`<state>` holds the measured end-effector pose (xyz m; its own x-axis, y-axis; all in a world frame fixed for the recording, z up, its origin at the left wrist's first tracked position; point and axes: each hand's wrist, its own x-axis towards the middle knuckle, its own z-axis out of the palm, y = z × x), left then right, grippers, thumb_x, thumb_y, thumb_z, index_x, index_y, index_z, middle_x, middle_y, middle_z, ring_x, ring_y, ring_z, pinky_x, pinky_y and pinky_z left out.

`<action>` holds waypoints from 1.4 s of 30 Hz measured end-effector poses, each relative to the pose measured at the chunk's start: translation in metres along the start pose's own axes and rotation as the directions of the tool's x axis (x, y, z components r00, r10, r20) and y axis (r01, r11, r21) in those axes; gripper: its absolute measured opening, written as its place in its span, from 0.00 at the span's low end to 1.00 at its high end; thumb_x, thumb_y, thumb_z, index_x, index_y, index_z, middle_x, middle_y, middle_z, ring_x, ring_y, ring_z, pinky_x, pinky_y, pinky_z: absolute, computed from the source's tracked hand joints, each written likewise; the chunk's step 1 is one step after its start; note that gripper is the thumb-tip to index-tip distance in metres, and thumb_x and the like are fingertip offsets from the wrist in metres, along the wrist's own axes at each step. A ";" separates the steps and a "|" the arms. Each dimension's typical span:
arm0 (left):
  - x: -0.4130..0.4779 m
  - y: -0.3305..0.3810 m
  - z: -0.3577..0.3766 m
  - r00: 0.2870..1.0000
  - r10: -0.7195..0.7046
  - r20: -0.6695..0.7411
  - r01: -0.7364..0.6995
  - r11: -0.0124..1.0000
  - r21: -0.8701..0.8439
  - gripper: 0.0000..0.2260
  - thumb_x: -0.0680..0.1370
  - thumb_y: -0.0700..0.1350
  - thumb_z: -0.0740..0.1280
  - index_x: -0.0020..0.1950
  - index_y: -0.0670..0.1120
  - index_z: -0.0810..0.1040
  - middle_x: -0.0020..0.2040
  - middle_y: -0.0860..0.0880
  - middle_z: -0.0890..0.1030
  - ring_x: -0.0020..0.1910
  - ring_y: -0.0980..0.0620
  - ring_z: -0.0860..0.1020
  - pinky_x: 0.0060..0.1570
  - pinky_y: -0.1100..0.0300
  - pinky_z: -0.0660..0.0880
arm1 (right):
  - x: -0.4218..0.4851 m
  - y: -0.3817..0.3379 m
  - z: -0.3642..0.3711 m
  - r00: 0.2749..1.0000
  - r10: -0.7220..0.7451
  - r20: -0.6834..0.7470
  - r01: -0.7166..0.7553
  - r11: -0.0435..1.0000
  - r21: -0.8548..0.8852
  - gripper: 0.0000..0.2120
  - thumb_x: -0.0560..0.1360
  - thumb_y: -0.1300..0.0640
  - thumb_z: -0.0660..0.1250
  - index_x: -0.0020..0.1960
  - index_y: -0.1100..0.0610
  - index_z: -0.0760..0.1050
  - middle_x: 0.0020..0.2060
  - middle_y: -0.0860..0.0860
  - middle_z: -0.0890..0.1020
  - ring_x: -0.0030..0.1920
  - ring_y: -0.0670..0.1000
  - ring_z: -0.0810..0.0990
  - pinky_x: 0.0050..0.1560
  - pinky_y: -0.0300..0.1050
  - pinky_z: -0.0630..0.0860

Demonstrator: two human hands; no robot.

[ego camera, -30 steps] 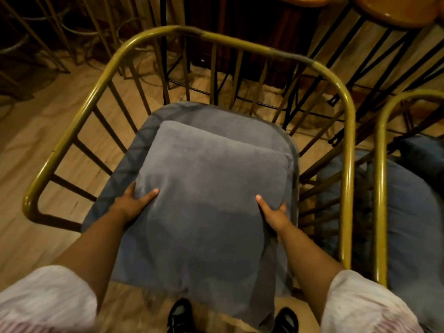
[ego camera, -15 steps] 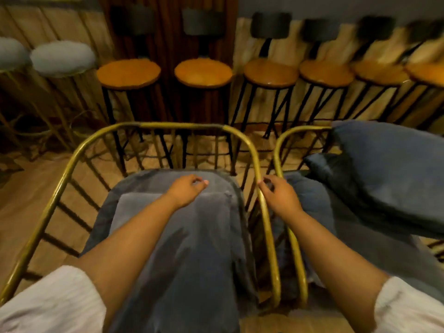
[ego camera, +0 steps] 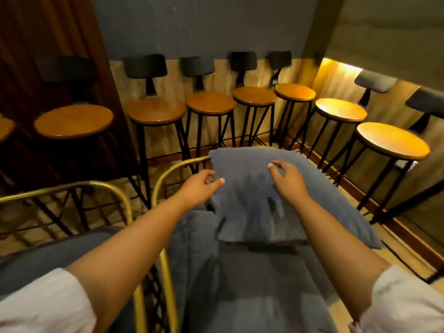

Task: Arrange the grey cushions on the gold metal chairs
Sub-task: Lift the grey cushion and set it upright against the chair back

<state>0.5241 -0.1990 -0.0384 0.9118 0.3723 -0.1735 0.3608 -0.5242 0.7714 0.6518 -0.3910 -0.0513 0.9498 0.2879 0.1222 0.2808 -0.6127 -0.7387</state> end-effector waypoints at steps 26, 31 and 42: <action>0.138 -0.036 0.134 0.828 -0.515 -0.222 0.424 0.834 -0.353 0.39 0.70 0.71 0.58 0.76 0.55 0.55 0.75 0.43 0.66 0.70 0.35 0.68 0.67 0.40 0.66 | 0.108 0.220 -0.032 0.744 0.643 0.180 -0.662 0.676 0.323 0.52 0.59 0.25 0.67 0.75 0.50 0.58 0.72 0.57 0.69 0.67 0.63 0.71 0.67 0.62 0.68; 0.114 -0.039 0.112 0.860 -0.504 -0.076 0.376 0.728 -0.573 0.48 0.60 0.75 0.65 0.75 0.55 0.59 0.73 0.45 0.69 0.68 0.38 0.70 0.67 0.39 0.68 | 0.084 0.190 -0.041 0.793 0.602 0.091 -0.582 0.706 0.403 0.51 0.55 0.24 0.68 0.72 0.47 0.63 0.68 0.54 0.74 0.63 0.61 0.75 0.63 0.61 0.72; -0.008 -0.037 -0.024 0.906 -0.260 -0.333 -0.013 0.770 -0.637 0.35 0.67 0.64 0.70 0.71 0.50 0.69 0.66 0.48 0.76 0.61 0.46 0.76 0.58 0.53 0.71 | -0.008 0.030 -0.045 0.925 0.374 -0.060 -0.275 0.772 0.573 0.49 0.58 0.28 0.70 0.73 0.49 0.64 0.68 0.51 0.73 0.66 0.59 0.73 0.62 0.55 0.71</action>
<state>0.4992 -0.1646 -0.0508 0.6669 0.7291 -0.1542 0.1411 0.0796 0.9868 0.6589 -0.4449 -0.0447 0.9923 -0.0069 -0.1237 -0.1235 -0.1302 -0.9838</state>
